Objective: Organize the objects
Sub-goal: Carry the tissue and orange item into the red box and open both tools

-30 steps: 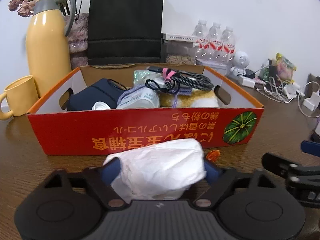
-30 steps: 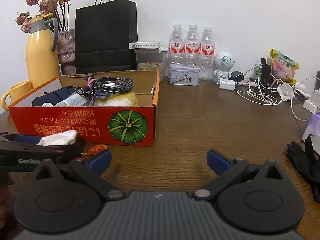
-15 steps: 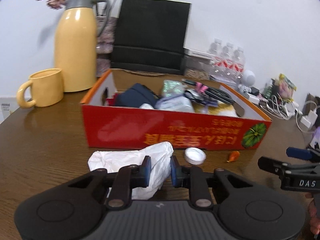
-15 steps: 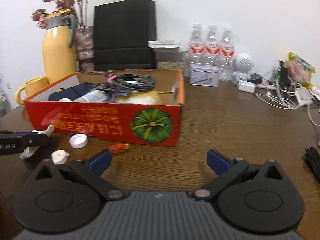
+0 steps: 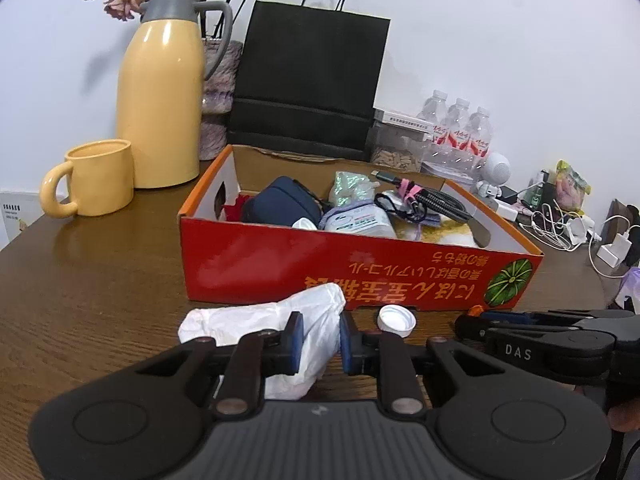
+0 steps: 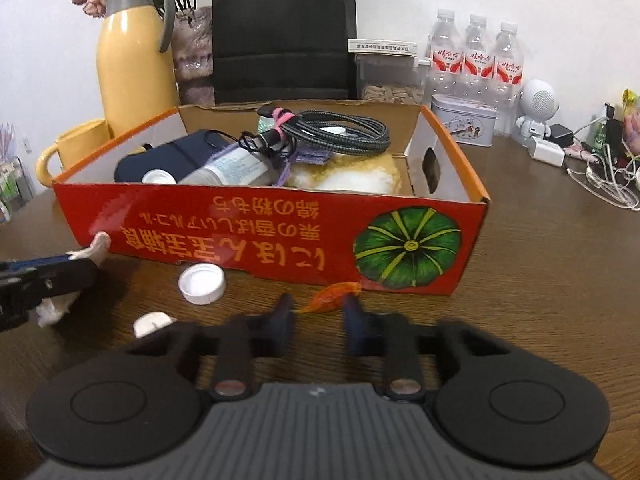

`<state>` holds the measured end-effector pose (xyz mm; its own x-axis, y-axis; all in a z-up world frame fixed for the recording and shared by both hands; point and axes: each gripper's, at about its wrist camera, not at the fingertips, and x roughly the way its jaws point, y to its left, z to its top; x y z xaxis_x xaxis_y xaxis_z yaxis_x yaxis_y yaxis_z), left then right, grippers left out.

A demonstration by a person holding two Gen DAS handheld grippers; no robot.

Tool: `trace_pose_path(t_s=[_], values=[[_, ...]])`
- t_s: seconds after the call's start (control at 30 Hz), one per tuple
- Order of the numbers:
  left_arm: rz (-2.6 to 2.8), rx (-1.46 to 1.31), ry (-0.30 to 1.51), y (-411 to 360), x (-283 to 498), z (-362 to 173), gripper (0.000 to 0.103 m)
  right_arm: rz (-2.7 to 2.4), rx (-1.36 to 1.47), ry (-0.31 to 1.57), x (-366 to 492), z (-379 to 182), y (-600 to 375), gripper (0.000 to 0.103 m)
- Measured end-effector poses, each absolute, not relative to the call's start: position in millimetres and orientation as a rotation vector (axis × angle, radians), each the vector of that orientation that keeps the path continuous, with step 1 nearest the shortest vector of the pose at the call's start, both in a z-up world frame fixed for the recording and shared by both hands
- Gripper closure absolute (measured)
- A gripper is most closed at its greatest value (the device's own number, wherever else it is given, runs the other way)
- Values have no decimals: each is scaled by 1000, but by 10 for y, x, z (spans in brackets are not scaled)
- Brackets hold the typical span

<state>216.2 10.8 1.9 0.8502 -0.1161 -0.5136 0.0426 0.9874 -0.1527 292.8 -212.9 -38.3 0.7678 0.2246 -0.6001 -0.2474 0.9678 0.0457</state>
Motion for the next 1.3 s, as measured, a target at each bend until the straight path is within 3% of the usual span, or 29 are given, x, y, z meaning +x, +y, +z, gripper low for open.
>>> trace_pose_path(t_s=[0.13,0.17,0.63,0.93,1.3], values=[[-84,-134,530,98,2128,42,88,257,-42,619,2831,-362,-2090,93],[-85,-133,523,98,2112,51,89,257,-45,606,2800,-347,-2081,100],[-85,-156,343,197,1776,474,98,319,22,438,2411,-4,-2159,101],[-79,-116,224,194,1979,974,98,304,77,371,2520,274,-2343,101],[-80,-103,215,55,2358,1105,98,313,81,342,2781,457,-2390,101]])
